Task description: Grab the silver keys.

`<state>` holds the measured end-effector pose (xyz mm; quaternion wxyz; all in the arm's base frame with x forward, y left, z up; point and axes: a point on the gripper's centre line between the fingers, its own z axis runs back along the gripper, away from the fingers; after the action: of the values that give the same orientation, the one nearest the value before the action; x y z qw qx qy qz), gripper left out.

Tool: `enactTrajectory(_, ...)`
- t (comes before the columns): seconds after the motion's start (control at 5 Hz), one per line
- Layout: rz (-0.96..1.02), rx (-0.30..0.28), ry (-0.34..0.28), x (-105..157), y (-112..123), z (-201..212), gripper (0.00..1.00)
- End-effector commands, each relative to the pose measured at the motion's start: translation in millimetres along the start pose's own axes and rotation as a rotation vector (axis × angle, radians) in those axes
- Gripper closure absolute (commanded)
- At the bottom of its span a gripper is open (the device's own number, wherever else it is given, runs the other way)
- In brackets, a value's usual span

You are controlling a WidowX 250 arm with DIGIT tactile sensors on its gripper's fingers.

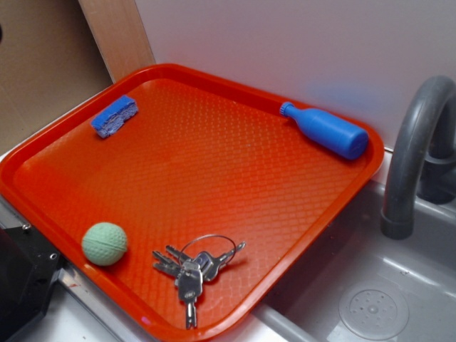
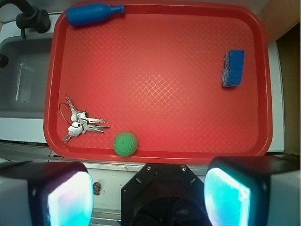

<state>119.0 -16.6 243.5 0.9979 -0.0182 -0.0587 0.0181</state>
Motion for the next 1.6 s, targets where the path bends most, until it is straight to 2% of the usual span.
enactTrajectory(0.0,0.0,0.0,0.0,0.0,0.0,0.0,0.0)
enactTrajectory(0.2,-0.253,0.007,-0.056,38.9,-50.6,-24.4,0.0)
enactTrajectory(0.4,-0.457,0.002,-0.064,55.7,-93.4,-46.8,0.0)
enactTrajectory(0.6,-0.59,-0.103,-0.063,56.4,-126.5,-68.9,0.0)
enactTrajectory(1.0,-0.637,-0.194,0.087,15.7,-157.9,-115.0,0.0)
enactTrajectory(1.2,-0.727,-0.132,0.098,-1.3,-163.1,-126.3,0.0)
enactTrajectory(1.4,-0.727,-0.132,0.098,-1.3,-163.1,-126.3,0.0)
